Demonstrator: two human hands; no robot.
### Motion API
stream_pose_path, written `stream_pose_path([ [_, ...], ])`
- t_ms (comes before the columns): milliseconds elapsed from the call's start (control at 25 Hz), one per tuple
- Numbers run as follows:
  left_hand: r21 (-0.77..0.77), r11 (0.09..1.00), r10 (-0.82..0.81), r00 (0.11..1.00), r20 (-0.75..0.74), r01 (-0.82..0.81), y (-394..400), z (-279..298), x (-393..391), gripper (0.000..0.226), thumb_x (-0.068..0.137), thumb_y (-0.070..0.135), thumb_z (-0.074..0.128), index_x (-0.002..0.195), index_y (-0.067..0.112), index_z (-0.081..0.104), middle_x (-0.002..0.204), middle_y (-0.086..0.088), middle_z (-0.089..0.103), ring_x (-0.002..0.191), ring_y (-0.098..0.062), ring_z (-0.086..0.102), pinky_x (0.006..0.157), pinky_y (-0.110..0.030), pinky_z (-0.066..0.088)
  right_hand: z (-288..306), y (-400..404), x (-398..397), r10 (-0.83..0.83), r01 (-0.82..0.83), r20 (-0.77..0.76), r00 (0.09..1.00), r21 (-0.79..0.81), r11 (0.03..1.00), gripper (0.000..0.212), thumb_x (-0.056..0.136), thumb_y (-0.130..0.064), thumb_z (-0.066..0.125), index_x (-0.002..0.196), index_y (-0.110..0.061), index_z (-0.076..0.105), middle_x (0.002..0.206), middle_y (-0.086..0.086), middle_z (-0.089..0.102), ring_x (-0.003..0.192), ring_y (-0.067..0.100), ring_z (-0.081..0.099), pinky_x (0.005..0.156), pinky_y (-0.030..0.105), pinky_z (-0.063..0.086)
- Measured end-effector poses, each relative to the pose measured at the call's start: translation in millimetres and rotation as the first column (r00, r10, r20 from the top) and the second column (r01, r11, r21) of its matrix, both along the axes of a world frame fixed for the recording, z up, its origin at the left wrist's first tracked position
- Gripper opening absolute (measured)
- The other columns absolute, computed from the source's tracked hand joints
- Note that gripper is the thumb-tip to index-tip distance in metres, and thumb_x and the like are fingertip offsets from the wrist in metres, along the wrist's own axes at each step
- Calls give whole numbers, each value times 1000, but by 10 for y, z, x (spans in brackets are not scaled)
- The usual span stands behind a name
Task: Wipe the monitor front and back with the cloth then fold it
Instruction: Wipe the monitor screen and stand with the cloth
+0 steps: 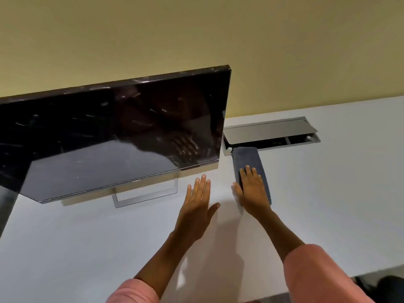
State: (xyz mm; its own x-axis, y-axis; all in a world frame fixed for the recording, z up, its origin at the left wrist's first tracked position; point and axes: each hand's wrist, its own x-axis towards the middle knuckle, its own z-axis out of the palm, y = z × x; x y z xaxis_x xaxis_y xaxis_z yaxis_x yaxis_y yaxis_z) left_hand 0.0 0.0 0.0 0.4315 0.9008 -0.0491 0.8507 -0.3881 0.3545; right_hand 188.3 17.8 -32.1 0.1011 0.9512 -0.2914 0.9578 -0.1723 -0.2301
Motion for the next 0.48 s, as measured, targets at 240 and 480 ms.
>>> stream_pose_path([
  [240, -34, 999, 35, 998, 46, -33, 18, -5, 176, 68, 89, 42, 50, 145, 10, 31, 153, -8, 24, 140, -31, 26, 110, -39, 13, -328, 322, 318, -53, 49, 51, 997, 73, 996, 78, 95, -59, 14, 131, 0, 51, 133, 26, 51, 120, 47, 50, 96, 55, 45],
  [480, -179, 973, 150, 989, 2, -147, -20, 22, 182, 73, 94, 49, 41, 149, 28, -2, 145, 16, -21, 130, -7, -19, 109, -24, 0, -510, 386, 353, 14, -23, 77, 997, 118, 993, 83, 85, -68, 22, 139, -7, 36, 145, 23, 37, 131, 45, 37, 105, 57, 31],
])
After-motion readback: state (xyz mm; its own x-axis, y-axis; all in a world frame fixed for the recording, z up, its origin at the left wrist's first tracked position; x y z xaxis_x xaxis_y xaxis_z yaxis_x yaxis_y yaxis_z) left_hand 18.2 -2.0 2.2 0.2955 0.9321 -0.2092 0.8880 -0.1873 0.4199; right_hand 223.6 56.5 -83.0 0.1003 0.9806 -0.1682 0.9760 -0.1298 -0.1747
